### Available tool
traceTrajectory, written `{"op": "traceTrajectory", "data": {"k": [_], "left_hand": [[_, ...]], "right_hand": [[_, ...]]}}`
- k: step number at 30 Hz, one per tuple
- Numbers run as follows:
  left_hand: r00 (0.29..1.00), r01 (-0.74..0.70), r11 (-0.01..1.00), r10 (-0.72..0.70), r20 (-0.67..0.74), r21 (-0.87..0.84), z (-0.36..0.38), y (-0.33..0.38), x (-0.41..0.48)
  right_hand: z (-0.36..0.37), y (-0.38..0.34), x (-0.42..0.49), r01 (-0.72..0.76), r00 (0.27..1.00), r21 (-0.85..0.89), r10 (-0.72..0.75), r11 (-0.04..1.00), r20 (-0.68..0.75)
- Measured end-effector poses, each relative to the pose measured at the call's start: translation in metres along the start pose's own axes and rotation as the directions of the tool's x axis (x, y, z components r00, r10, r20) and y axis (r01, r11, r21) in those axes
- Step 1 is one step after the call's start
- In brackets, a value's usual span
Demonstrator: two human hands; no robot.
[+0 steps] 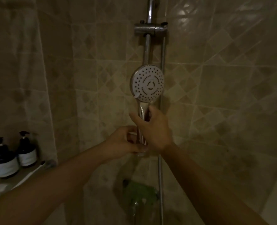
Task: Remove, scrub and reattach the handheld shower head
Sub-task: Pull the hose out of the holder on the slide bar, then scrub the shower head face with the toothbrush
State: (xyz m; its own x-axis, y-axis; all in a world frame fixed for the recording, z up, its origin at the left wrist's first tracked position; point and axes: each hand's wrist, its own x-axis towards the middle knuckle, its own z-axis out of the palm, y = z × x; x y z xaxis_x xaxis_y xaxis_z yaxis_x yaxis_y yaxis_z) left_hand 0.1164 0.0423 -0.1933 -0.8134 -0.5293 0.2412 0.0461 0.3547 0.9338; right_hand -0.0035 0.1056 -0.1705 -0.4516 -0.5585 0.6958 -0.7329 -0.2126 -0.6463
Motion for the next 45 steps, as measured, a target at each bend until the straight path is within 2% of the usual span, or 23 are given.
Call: {"op": "traceTrajectory", "data": {"k": [4, 9, 14, 22, 27, 31, 34, 36, 38, 40, 42, 45], "left_hand": [[0.995, 0.088, 0.996, -0.088, -0.057, 0.009, -0.033, -0.030, -0.067], [0.958, 0.262, 0.962, -0.268, -0.103, -0.073, -0.066, -0.077, -0.158], [0.898, 0.402, 0.903, -0.421, -0.126, -0.152, -0.087, -0.115, -0.228], [0.796, 0.483, 0.815, -0.561, -0.227, -0.321, -0.129, -0.156, -0.266], [0.716, 0.504, 0.794, -0.605, -0.349, -0.341, -0.162, -0.179, -0.267], [0.650, 0.499, 0.794, -0.608, -0.455, -0.348, -0.179, -0.191, -0.256], [0.597, 0.456, 0.790, -0.613, -0.517, -0.411, -0.188, -0.199, -0.241], [0.507, 0.359, 0.753, -0.653, -0.562, -0.551, -0.196, -0.207, -0.231], [0.395, 0.293, 0.723, -0.687, -0.610, -0.625, -0.206, -0.215, -0.227], [0.333, 0.273, 0.712, -0.701, -0.631, -0.647, -0.218, -0.222, -0.228], [0.325, 0.257, 0.709, -0.704, -0.632, -0.657, -0.229, -0.226, -0.231], [0.318, 0.221, 0.701, -0.709, -0.629, -0.679, -0.242, -0.229, -0.230]], "right_hand": [[0.051, -0.027, -0.049, -0.033, 0.981, 0.044, 0.024, 0.999, 0.192], [0.126, -0.048, -0.125, -0.107, 0.951, 0.079, 0.079, 0.991, 0.298], [0.189, -0.058, -0.191, -0.294, 0.852, 0.118, 0.204, 0.949, 0.481], [0.263, -0.062, -0.218, -0.394, 0.772, 0.174, 0.222, 0.902, 0.596], [0.316, -0.050, -0.218, -0.383, 0.711, 0.200, 0.149, 0.902, 0.687], [0.352, -0.037, -0.202, -0.422, 0.611, 0.246, 0.073, 0.873, 0.788], [0.376, -0.028, -0.183, -0.437, 0.495, 0.263, -0.014, 0.860, 0.869], [0.393, -0.024, -0.168, -0.421, 0.414, 0.248, -0.058, 0.872, 0.908], [0.411, -0.018, -0.150, -0.392, 0.366, 0.228, -0.076, 0.891, 0.927], [0.429, -0.010, -0.130, -0.369, 0.411, 0.222, -0.056, 0.903, 0.910], [0.447, -0.003, -0.113, -0.299, 0.493, 0.191, -0.020, 0.935, 0.870], [0.472, 0.008, -0.101, -0.134, 0.531, 0.007, 0.065, 0.991, 0.845]]}}
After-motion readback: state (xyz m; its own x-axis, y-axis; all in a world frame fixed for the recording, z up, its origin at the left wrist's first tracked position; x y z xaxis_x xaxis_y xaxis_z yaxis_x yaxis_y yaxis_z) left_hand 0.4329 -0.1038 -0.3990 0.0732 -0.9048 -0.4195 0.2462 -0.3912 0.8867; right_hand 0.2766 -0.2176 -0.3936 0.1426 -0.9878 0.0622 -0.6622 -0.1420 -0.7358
